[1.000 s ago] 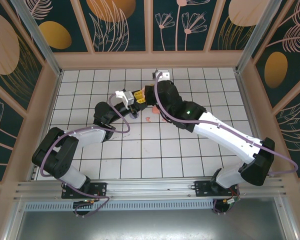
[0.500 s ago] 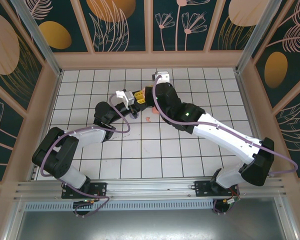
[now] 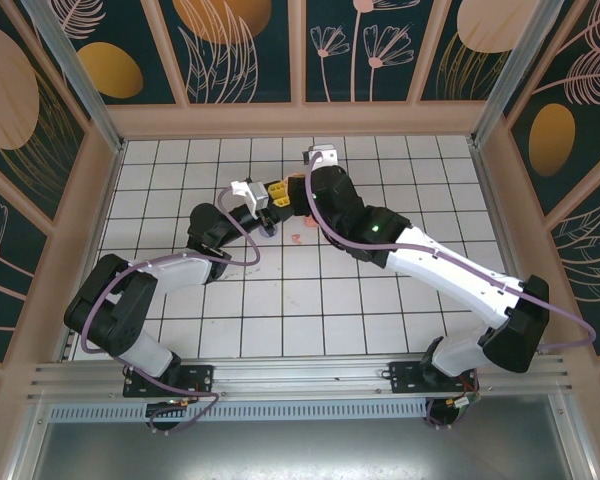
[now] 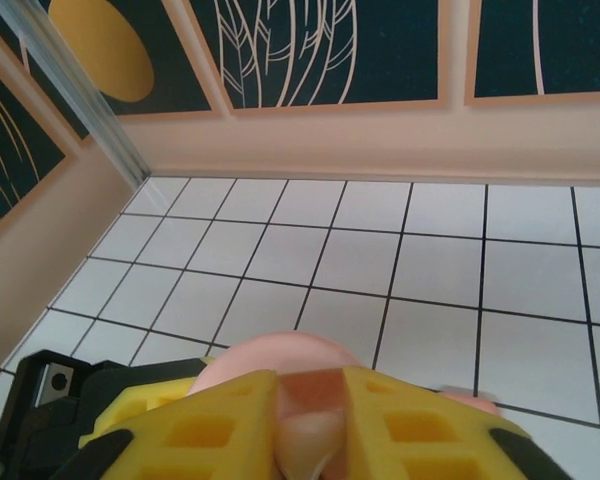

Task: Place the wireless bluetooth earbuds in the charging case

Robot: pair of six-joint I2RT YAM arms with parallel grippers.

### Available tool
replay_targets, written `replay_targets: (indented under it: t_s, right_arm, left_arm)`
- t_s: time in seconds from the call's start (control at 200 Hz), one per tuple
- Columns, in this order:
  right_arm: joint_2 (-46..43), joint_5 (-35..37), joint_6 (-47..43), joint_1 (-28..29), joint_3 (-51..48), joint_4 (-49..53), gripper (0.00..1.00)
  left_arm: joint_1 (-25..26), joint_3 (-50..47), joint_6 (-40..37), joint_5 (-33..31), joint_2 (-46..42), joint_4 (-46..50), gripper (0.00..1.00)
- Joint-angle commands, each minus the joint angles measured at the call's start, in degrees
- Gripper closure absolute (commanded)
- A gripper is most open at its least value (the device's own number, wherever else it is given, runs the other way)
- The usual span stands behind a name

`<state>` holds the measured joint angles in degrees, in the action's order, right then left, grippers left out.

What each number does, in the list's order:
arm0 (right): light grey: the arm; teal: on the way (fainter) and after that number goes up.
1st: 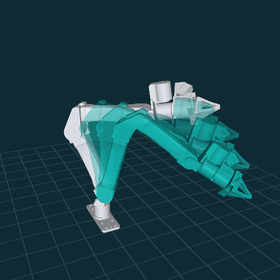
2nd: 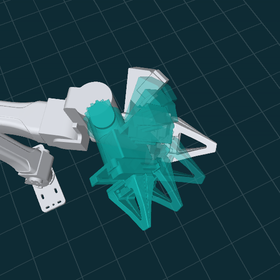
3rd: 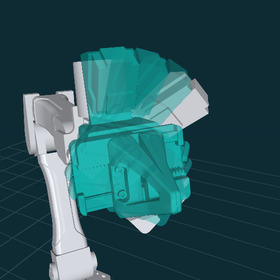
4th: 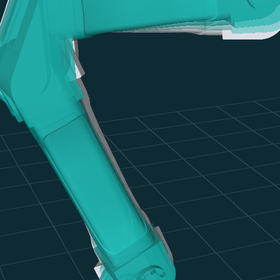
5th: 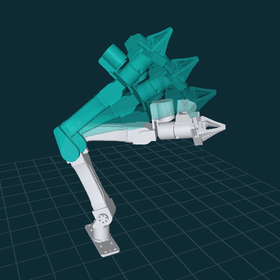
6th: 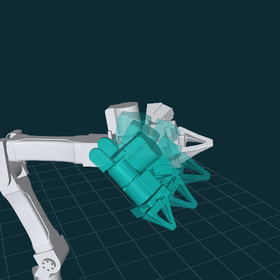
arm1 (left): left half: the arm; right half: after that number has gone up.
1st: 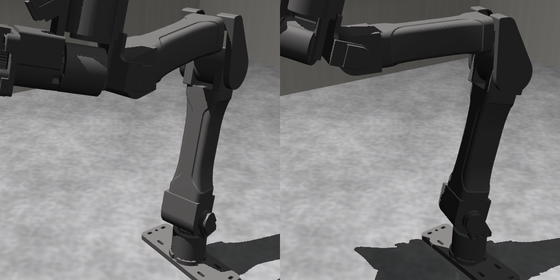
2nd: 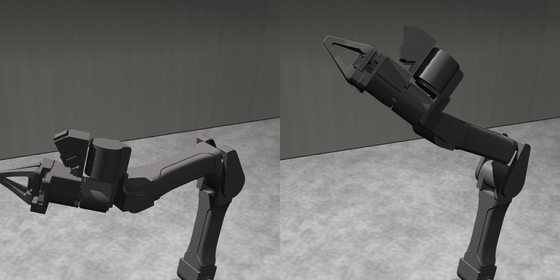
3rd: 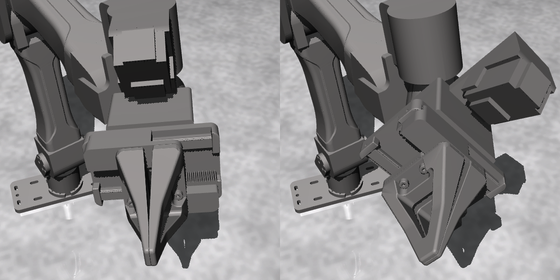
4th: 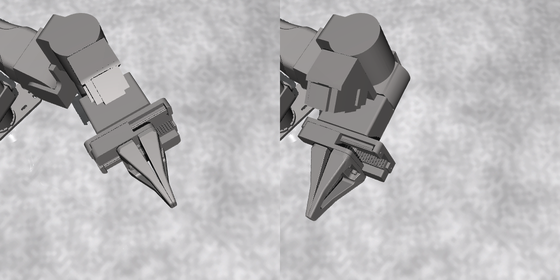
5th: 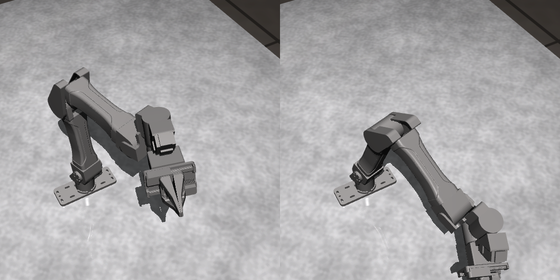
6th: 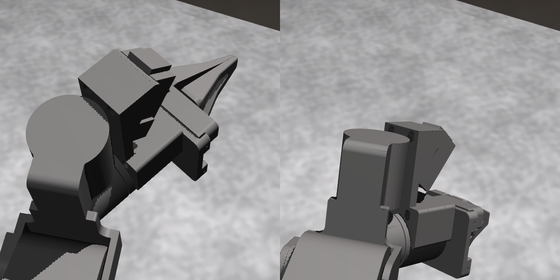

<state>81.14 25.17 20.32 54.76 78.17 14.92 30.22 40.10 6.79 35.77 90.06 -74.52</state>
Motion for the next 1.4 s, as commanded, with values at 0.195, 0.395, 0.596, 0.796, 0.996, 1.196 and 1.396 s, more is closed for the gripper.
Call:
replay_targets:
  t_s: [0.195, 0.395, 0.596, 0.796, 0.996, 1.196, 1.396]
  right_arm:
    - [-3.21, -10.49, 4.43, -3.14, 0.53, 1.61, 0.44]
    - [-5.7, -15.97, 6.52, -5.74, 1.61, -0.91, 0.32]
    - [-7.29, -18.45, 8.16, -8.41, 2.32, -0.82, 0.32]
    - [-4.33, -22.58, 7.54, -12.9, 7.65, 5.76, 0.44]
    - [4.71, -29.74, 4.29, -16.47, 18.87, 15.99, 0.75]
    - [15.43, -35.37, 1.52, -17.41, 30.91, 25.18, 0.87]
    - [18.97, -38.17, 0.09, -17.07, 32.67, 29.49, 0.94]
  left_arm:
    - [0.37, 2.44, 0.95, 0.37, -0.37, -4.93, 1.0]
    - [0.37, 2.27, 1.46, 0.33, 0.18, -5.67, 1.0]
    - [0.36, 2.02, 1.66, 0.42, 0.55, -6.16, 1.0]
    - [0.36, 1.41, 0.29, 1.51, 0.73, -4.81, 1.0]
    - [0.37, 0.87, -2.07, 3.9, 0.58, -1.1, 1.0]
    - [0.37, 0.2, -4.21, 4.82, -0.22, 0.97, 1.0]
    - [0.37, 0.64, -4.75, 4.53, -0.83, 2.43, 1.0]
